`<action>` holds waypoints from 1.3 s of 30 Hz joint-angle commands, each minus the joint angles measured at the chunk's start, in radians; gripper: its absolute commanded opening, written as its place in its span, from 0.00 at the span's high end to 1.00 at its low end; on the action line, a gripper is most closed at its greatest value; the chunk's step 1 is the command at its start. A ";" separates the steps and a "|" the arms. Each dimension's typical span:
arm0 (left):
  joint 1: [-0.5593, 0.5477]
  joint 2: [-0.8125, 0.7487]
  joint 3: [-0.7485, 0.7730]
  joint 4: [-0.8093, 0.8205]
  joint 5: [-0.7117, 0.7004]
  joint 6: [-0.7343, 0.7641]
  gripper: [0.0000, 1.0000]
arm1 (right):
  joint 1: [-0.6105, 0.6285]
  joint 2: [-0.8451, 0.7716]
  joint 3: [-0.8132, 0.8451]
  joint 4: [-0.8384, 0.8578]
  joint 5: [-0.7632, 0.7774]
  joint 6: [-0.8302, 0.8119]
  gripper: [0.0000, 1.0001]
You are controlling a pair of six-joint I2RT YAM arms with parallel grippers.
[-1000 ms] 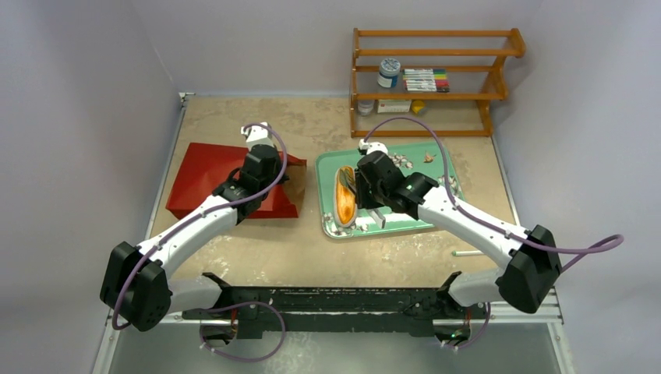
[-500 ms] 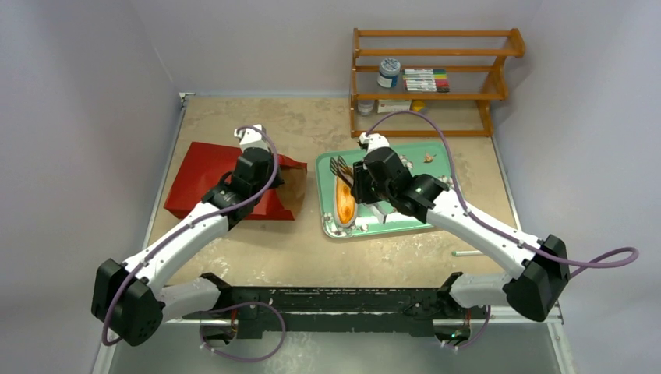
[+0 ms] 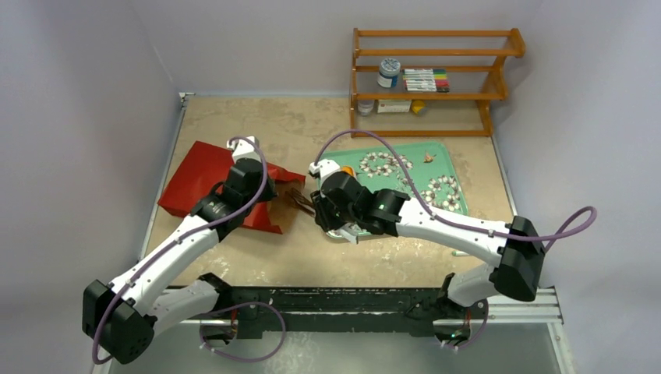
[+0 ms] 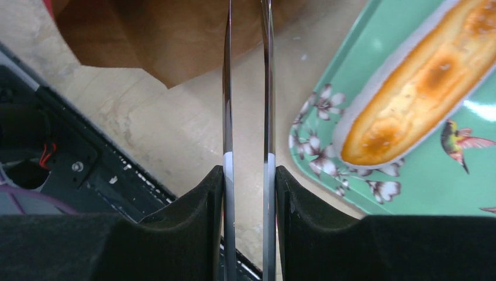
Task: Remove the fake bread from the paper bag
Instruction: Take out the fake bread from the paper bag.
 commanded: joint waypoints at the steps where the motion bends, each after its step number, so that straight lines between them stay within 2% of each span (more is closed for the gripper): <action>1: -0.004 -0.056 0.002 -0.044 -0.025 -0.048 1.00 | 0.034 -0.014 0.033 0.095 -0.023 0.008 0.64; 11: -0.005 -0.123 0.069 -0.180 -0.128 -0.130 1.00 | 0.044 -0.028 -0.127 0.320 -0.106 -0.059 0.62; 20: -0.006 -0.067 0.084 -0.208 -0.136 -0.139 1.00 | 0.043 0.065 -0.166 0.487 -0.197 -0.075 0.58; 26: -0.006 -0.076 0.043 -0.181 -0.125 -0.153 1.00 | 0.043 0.125 -0.146 0.501 -0.240 -0.084 0.57; 30: -0.006 -0.077 0.017 -0.163 -0.113 -0.157 1.00 | 0.043 0.126 -0.149 0.509 -0.296 -0.030 0.55; 39: -0.006 -0.070 -0.005 -0.134 -0.088 -0.175 1.00 | 0.035 0.164 -0.127 0.515 -0.320 0.057 0.52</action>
